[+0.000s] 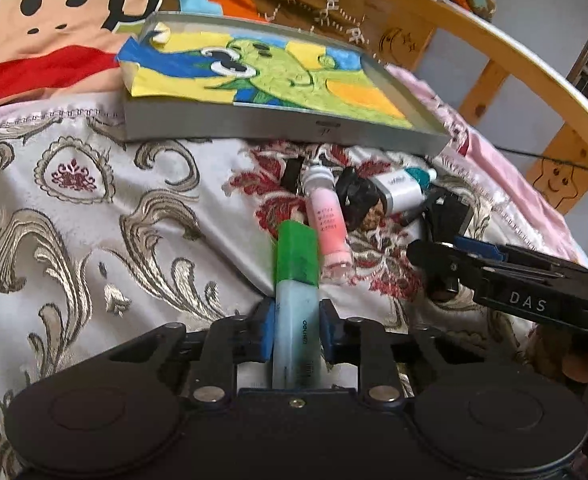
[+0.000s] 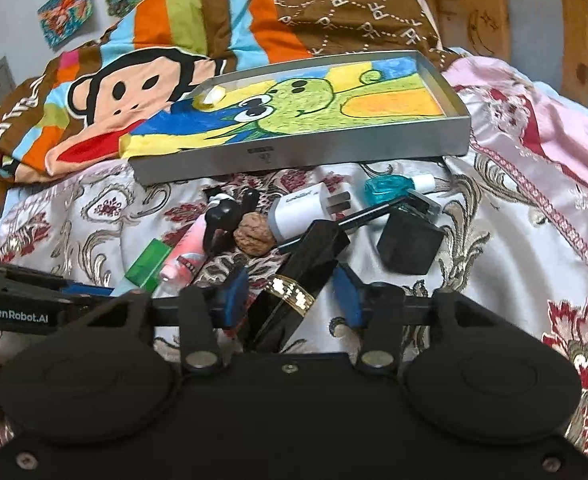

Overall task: Organize rigid objects
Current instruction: 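Grasp the green-capped highlighter with the left tool while the right tool grasps the black lipstick, then carry the highlighter and lipstick into the silver tray and open both tools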

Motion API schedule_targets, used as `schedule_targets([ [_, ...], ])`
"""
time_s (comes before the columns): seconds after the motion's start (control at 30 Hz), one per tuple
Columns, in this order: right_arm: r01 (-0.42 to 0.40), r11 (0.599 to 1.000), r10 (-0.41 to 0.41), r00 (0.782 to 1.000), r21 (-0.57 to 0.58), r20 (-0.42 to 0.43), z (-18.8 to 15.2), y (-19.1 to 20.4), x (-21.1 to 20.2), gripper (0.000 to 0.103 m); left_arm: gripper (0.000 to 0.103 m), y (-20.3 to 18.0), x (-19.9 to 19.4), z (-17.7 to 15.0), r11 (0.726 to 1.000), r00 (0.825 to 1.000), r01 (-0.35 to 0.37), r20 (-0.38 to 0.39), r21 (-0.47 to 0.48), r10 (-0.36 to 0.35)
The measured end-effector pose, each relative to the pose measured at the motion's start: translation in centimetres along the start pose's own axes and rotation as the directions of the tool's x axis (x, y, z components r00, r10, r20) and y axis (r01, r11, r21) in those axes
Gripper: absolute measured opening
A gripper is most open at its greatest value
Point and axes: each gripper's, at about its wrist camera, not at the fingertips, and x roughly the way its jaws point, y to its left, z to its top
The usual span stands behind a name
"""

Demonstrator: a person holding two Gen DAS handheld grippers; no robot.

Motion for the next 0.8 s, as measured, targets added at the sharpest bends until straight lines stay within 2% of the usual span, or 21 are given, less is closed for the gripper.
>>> schedule_targets([
  [0.17,-0.015,1.000,0.015,1.000,0.000,-0.025,0.2,0.2,0.0,0.036,0.025,-1.3,0.2,0.0,0.995,0.996,-0.086,-0.028,-0.050,0.085],
  [0.27,-0.012,1.000,0.012,0.999,-0.009,-0.037,-0.2,0.2,0.5,0.044,0.025,-2.7,0.6,-0.4,0.988,0.988,-0.153,-0.013,0.018,0.153],
  [0.33,-0.013,0.999,0.012,0.999,-0.032,-0.032,-0.4,0.6,0.6,0.048,0.025,-3.1,0.8,-0.5,0.984,0.984,-0.179,0.000,0.005,0.179],
  [0.4,0.012,0.999,-0.013,1.000,-0.043,-0.021,-0.5,0.8,0.5,0.034,0.023,-3.3,0.8,-0.4,0.981,0.981,-0.195,0.005,-0.021,0.195],
  [0.5,0.029,0.999,-0.030,0.999,-0.038,-0.021,-0.2,0.5,0.2,0.022,0.023,-3.7,0.6,-0.4,0.976,0.976,-0.217,0.003,-0.024,0.217],
  [0.6,0.073,0.990,-0.077,0.997,-0.123,-0.028,-0.3,1.4,0.0,0.018,0.023,-4.0,0.0,-0.2,0.972,0.972,-0.233,0.009,-0.042,0.234],
  [0.67,0.105,0.975,-0.113,0.993,-0.197,-0.027,-0.6,2.4,0.0,0.018,0.022,-4.4,-0.8,-0.1,0.968,0.968,-0.247,0.041,-0.037,0.248],
  [0.8,0.188,0.905,-0.190,0.981,-0.381,0.033,-1.3,4.8,-0.3,0.018,0.022,-5.1,-2.7,0.5,0.964,0.955,-0.265,0.131,-0.018,0.265],
])
